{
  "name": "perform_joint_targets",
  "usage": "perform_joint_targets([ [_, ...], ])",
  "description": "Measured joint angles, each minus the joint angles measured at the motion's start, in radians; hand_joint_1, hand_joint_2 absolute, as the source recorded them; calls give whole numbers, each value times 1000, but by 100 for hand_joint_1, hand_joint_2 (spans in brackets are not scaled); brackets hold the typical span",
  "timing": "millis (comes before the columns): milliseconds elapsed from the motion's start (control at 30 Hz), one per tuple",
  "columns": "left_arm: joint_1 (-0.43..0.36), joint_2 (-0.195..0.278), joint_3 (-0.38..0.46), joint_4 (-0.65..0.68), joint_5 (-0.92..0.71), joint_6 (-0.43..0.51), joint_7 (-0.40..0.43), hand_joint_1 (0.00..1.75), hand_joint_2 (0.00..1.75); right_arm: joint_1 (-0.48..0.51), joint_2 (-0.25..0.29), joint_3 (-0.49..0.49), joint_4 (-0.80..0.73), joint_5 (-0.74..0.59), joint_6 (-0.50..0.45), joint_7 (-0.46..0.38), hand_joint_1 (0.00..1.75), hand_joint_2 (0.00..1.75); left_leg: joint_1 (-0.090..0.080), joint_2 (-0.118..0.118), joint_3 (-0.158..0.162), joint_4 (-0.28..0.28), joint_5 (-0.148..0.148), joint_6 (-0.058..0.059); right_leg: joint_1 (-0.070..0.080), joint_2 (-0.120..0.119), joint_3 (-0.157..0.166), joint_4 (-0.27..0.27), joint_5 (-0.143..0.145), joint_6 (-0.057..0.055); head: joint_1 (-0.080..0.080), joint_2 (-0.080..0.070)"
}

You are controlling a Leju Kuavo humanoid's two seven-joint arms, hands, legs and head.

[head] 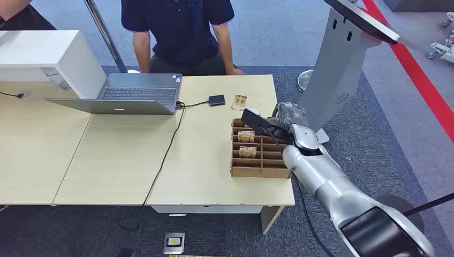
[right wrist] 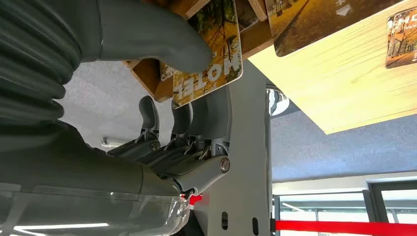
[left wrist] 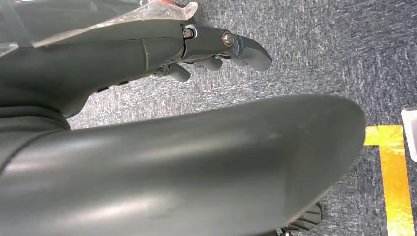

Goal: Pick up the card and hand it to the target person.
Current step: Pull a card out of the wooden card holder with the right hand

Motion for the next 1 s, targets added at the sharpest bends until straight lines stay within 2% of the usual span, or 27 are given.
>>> perform_joint_targets([
  [700, 0, 0, -1, 0, 0, 0, -3, 0, 0, 1, -8, 0, -1, 3, 0, 2, 136, 175, 0, 0, 0, 0, 0, 0, 0, 0, 0, 0, 0, 0, 0, 0],
  [1000, 1, 1, -4, 0, 4, 0, -12, 0, 0, 6, -9, 1, -10, 15, -29, -40, 136, 175, 0, 0, 0, 0, 0, 0, 0, 0, 0, 0, 0, 0, 0, 0],
])
